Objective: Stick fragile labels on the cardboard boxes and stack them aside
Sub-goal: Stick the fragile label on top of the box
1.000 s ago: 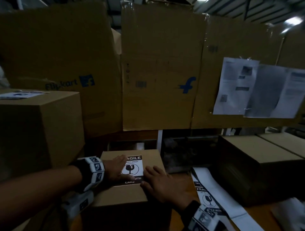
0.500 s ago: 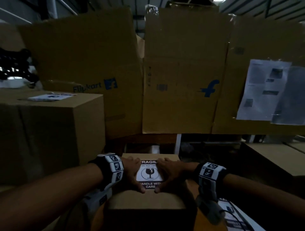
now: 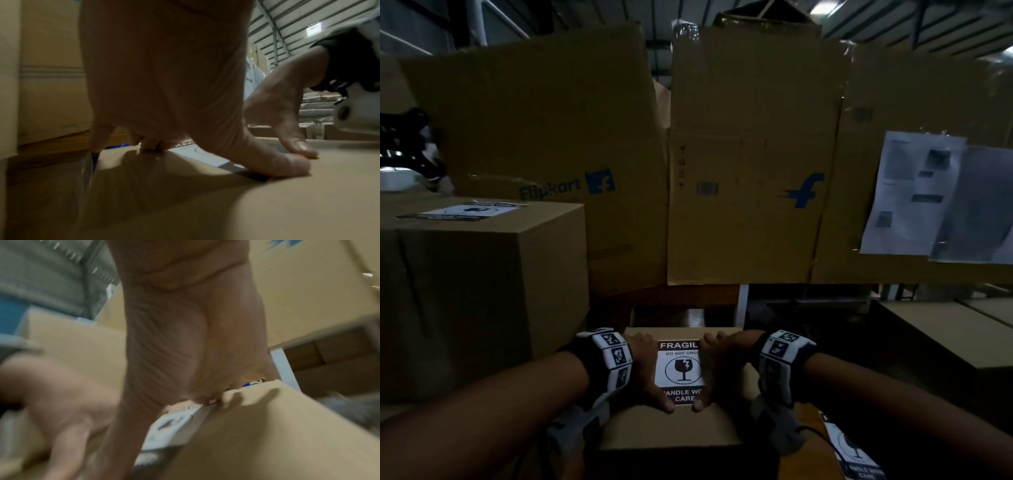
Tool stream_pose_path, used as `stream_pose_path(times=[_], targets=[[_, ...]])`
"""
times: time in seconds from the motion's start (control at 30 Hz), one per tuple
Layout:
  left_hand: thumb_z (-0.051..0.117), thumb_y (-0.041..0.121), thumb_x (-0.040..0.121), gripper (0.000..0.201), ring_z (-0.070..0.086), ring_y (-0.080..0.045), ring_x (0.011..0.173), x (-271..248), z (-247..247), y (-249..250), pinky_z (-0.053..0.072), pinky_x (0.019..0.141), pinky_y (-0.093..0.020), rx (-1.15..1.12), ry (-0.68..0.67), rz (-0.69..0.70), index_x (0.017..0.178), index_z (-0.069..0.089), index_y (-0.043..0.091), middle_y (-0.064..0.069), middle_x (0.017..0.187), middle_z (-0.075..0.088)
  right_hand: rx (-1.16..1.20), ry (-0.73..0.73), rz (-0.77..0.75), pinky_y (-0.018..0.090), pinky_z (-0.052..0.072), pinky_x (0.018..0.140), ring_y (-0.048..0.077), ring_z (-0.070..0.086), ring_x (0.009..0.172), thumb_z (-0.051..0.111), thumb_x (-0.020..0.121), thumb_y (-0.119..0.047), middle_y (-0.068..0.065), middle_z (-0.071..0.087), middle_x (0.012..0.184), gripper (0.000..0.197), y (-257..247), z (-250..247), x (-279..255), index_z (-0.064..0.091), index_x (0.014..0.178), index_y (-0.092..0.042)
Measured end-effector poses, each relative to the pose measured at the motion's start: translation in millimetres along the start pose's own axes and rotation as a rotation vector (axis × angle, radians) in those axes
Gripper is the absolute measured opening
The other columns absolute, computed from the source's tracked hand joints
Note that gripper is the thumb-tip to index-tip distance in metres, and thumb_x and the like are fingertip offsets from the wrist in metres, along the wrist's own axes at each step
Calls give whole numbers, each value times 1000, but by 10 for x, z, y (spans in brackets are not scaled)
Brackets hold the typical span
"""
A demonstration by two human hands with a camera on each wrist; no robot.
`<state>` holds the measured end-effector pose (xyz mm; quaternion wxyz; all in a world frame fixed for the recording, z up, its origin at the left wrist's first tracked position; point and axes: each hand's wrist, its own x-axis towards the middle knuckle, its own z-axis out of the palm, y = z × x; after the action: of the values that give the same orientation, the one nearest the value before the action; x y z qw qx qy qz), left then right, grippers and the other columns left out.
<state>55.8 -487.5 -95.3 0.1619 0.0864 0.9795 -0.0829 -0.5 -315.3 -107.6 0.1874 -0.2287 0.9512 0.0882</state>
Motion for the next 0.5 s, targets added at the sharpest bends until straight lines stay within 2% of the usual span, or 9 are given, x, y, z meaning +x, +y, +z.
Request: stream_pose_path(times=[0.03,0.1,0.2,0.27,0.33,0.37,0.43,0.5], targets=[[68,72,71,93,47,-25,126,-44,-21,21,38,104,-36,-3,9,30,140,36,18,-7,139,48,38,-36,-31,58,13,118,31,9,150,65,76,-71,5,6,164,110,-10,-35,-31,8,156,-21],[66,66,79,90,39,-28,133,-99,-26,35,32,110,-37,-29,16,59,144,31,15,-12,147,39,152,-111,-91,59,8,119,29,-1,151,61,81,-67,0,-3,165,101,-42,-67,-115,7,156,-27],[58,64,85,104,13,-30,147,-137,38,21,16,117,-38,-70,-14,34,153,6,6,-17,160,10,186,-118,-106,58,1,119,27,-10,150,49,91,-64,-3,-11,164,88,1,-16,-231,3,157,-28],[54,77,76,121,8,-30,149,-121,86,-10,13,118,-38,-86,-27,20,153,-2,3,-17,161,4,158,-91,-84,58,0,118,28,-13,150,44,92,-66,-4,-15,164,90,89,96,-274,-5,157,-27],[39,100,42,153,4,-31,150,-105,84,-23,9,119,-40,-73,-73,52,153,-6,5,-17,162,0,150,-82,-62,60,-2,118,28,-17,149,43,87,-73,-6,-19,162,97,186,197,-305,-11,155,-30],[33,103,31,161,3,-31,150,-123,69,-28,8,120,-41,-61,-92,52,154,-7,7,-17,162,-1,152,-76,-49,60,-2,118,29,-18,148,42,85,-77,-6,-19,162,99,222,241,-310,-12,154,-31],[38,99,39,151,6,-32,149,-101,74,-25,10,120,-43,-67,-92,61,155,-5,11,-17,162,3,159,-67,-25,61,-2,118,32,-19,148,40,83,-79,-2,-19,162,101,240,296,-329,-13,154,-31],[45,95,50,138,18,-32,146,-102,82,-11,19,119,-45,-67,-49,35,155,5,14,-16,159,15,165,-55,-1,61,-1,118,36,-18,147,40,84,-79,2,-17,163,100,212,310,-337,-11,155,-31]])
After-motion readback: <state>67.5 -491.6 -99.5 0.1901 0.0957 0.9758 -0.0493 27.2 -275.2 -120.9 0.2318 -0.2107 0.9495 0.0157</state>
